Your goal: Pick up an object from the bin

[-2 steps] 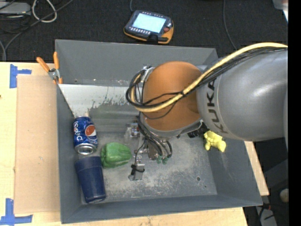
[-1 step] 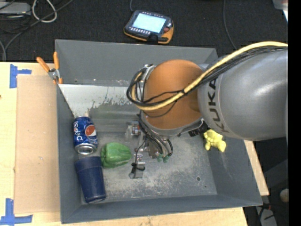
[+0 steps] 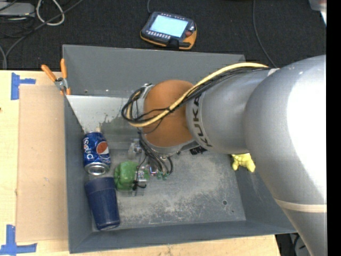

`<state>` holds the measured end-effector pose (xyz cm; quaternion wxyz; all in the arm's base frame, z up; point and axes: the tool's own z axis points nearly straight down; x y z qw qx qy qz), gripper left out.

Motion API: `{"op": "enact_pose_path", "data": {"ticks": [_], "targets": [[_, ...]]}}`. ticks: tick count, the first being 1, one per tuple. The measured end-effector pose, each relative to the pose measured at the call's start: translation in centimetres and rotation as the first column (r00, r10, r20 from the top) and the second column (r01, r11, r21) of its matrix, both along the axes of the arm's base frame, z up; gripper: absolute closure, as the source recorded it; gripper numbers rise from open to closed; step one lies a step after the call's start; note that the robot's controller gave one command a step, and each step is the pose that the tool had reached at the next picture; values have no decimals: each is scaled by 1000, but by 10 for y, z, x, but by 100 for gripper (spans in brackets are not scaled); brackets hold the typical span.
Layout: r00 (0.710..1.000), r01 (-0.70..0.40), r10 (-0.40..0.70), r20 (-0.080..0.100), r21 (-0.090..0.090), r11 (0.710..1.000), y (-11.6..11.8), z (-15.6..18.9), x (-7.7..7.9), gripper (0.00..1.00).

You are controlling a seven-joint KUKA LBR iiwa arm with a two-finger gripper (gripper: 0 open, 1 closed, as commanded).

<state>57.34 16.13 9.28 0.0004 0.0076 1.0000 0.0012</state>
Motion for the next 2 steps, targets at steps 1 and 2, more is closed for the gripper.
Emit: {"op": "enact_pose_path", "data": {"ticks": [1, 2], "targets": [[997, -79, 79, 5, 0, 997, 10, 61, 6, 0], [1000, -10, 10, -13, -3, 1000, 0, -25, -1, 0]]}}
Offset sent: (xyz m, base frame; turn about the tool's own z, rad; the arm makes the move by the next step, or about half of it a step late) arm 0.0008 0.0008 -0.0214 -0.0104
